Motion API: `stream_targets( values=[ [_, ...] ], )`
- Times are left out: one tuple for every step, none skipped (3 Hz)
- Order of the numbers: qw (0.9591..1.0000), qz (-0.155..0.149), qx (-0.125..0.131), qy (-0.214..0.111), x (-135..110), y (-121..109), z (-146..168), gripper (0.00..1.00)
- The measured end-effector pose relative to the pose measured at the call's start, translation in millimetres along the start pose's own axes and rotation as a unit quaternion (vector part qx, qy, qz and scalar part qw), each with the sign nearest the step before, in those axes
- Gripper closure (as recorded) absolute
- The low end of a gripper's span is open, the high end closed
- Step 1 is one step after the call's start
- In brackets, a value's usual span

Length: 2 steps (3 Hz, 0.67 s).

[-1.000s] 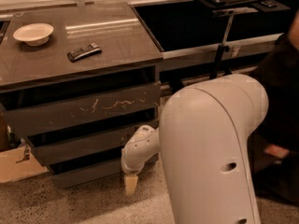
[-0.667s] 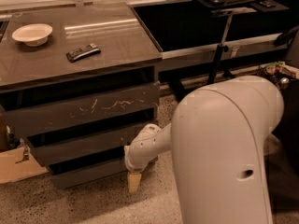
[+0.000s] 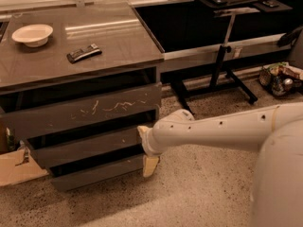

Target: Close top drawer

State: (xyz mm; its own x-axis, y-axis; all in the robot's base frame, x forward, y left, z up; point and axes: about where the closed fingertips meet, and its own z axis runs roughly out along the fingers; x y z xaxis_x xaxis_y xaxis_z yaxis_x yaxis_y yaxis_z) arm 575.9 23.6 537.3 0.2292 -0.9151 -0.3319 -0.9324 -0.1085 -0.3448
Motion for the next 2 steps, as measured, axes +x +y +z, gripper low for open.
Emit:
stream_targets(
  values=[
    [0.9994,0.002,0.033,0.009,17.5,-34.4,-55.6,0.0],
    [0.9994,0.002,0.033,0.009,17.5,-34.4,-55.6,0.0]
  ],
)
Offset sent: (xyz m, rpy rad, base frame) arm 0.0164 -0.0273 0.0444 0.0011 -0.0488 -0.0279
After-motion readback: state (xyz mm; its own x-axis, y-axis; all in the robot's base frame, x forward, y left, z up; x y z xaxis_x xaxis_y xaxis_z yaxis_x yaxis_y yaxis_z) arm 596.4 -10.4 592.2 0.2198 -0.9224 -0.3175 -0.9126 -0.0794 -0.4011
